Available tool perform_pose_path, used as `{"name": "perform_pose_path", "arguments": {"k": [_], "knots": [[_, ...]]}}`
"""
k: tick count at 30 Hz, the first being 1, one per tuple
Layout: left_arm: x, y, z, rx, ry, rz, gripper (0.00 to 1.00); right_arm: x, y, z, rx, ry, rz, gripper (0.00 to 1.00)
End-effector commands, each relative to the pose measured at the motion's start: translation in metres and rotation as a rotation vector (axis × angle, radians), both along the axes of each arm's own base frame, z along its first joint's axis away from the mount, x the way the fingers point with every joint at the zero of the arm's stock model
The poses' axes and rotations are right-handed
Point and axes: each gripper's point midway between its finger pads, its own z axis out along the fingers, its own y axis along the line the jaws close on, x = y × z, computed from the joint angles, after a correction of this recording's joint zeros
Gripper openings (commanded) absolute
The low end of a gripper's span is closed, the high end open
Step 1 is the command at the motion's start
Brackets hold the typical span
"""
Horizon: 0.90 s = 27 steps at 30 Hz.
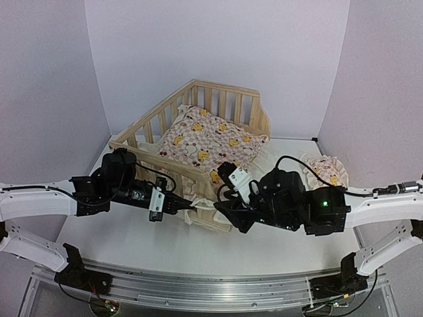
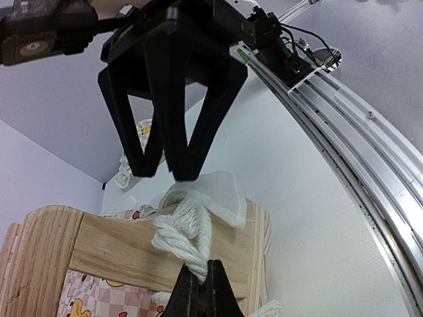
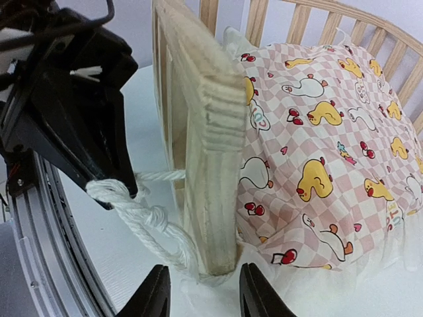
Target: Set up the pet bed
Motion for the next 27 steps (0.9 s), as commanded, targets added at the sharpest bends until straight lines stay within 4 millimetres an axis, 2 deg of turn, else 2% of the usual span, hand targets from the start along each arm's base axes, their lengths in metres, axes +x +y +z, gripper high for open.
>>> {"name": "perform_pose_path", "arguments": {"k": [1,4,6,11,15,19,21,23,27], "knots": [[0.004,-0.005,0.027,-0.046,0.055,0.019,0.0,-0.018,-0.003,0.037,0.03,0.038,0.108,0.45],[0.003,-0.004,0.028,-0.037,0.111,0.024,0.0,-0.019,-0.007,0.05,0.049,0.016,0.113,0.46],[0.001,-0.003,0.027,-0.03,0.138,0.02,0.0,-0.02,0.001,0.053,0.037,-0.019,0.153,0.41],[0.001,-0.003,0.026,-0.026,0.147,0.023,0.0,-0.016,0.034,0.047,-0.023,-0.105,0.227,0.27],[0.002,-0.003,0.029,-0.03,0.136,0.03,0.0,-0.013,0.046,0.039,-0.063,-0.134,0.257,0.25],[0.003,-0.004,0.029,-0.031,0.131,0.027,0.0,-0.008,0.046,0.034,-0.074,-0.138,0.239,0.19],[0.001,-0.004,0.028,-0.032,0.133,0.019,0.0,-0.004,0.045,0.034,-0.067,-0.145,0.215,0.09],[0.001,-0.003,0.029,-0.034,0.129,0.016,0.0,-0.001,0.045,0.034,-0.054,-0.148,0.195,0.03],[0.002,-0.004,0.035,-0.058,0.085,0.01,0.0,0.008,0.041,0.03,-0.045,-0.139,0.154,0.0]]}}
